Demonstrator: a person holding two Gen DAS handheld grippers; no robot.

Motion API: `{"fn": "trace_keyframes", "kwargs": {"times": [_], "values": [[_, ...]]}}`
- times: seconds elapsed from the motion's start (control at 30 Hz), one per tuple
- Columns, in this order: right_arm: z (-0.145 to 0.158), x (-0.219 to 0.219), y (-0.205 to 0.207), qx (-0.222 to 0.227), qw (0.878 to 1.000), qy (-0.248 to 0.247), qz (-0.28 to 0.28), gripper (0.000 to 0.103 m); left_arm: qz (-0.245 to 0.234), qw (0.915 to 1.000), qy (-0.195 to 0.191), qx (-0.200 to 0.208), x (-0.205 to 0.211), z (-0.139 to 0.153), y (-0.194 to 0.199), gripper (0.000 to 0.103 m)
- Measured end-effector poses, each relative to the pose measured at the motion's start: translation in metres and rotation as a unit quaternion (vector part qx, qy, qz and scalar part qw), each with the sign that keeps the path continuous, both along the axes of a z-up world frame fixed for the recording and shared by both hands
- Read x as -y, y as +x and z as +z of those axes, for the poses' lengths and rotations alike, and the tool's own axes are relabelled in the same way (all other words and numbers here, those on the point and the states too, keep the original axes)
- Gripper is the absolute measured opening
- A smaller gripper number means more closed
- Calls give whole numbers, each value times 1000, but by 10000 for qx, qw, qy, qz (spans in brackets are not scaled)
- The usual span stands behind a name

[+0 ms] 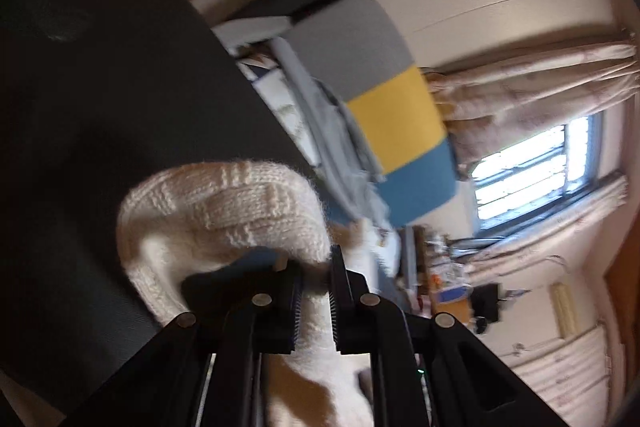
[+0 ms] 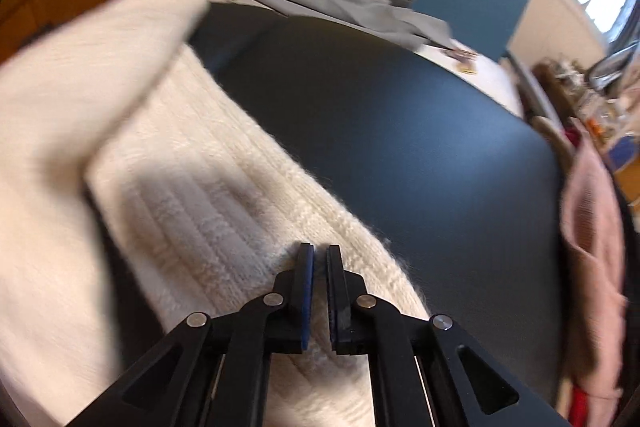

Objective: Fold clothes

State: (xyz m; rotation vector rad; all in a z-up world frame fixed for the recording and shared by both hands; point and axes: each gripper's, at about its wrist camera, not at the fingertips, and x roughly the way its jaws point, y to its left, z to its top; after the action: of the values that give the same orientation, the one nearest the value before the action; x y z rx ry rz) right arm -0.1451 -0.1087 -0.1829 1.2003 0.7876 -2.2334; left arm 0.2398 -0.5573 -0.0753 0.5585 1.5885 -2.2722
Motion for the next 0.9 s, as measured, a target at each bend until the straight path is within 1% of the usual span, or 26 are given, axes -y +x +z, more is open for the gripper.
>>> {"fn": "trace_keyframes", "kwargs": {"times": [0.07, 0.1, 0.23, 0.33, 0.37, 0.43, 0.47, 0.53, 0.57, 0.63, 0.7, 0.73, 0.8, 0.83, 0.9], "values": [[-3, -21, -11, -207, 9991, 297, -234, 5, 55, 9999, 43, 128, 6, -6, 4, 10], [-4, -32, -18, -236, 9983, 364, -381, 5, 109, 9996, 32, 263, 9, -10, 5, 10], [-5, -75, -45, -255, 9928, 601, -1007, 5, 362, 9964, 13, 767, 20, -25, 14, 10], [-6, -107, -61, -287, 9867, 761, -1407, 5, 551, 9945, -12, 892, 35, -27, 19, 10], [-6, -113, -65, -293, 9848, 825, -1498, 5, 600, 9933, -68, 989, 40, -26, 19, 10], [-7, -122, -74, -308, 9805, 992, -1665, 5, 646, 9861, -418, 1474, 50, -19, 13, 10], [-7, -126, -78, -316, 9782, 1075, -1749, 5, 653, 9834, -512, 1614, 54, -18, 11, 10], [-7, -135, -87, -306, 9733, 1216, -1923, 5, 392, 9781, -580, 1961, 62, -19, 3, 11], [-7, -136, -92, -270, 9718, 1228, -1995, 5, 296, 9766, -580, 2052, 60, -20, 0, 11], [-1, -136, -94, -207, 9719, 1137, -2052, 5, 129, 9744, -633, 2154, 55, -19, -3, 11], [7, -129, -88, -237, 9753, 990, -1960, 5, 24, 9757, -705, 2075, 47, -15, -2, 12], [14, -122, -80, -311, 9789, 826, -1844, 5, 23, 9762, -702, 2053, 45, -13, 1, 12], [30, -104, -64, -453, 9864, 398, -1531, 5, 27, 9771, -690, 2011, 42, -9, 6, 12], [40, -93, -54, -489, 9901, 113, -1314, 5, 56, 9757, -665, 2087, 42, -9, 8, 12], [53, -69, -36, -356, 9947, -450, -848, 6, 117, 9723, -613, 2252, 44, -9, 14, 13]]}}
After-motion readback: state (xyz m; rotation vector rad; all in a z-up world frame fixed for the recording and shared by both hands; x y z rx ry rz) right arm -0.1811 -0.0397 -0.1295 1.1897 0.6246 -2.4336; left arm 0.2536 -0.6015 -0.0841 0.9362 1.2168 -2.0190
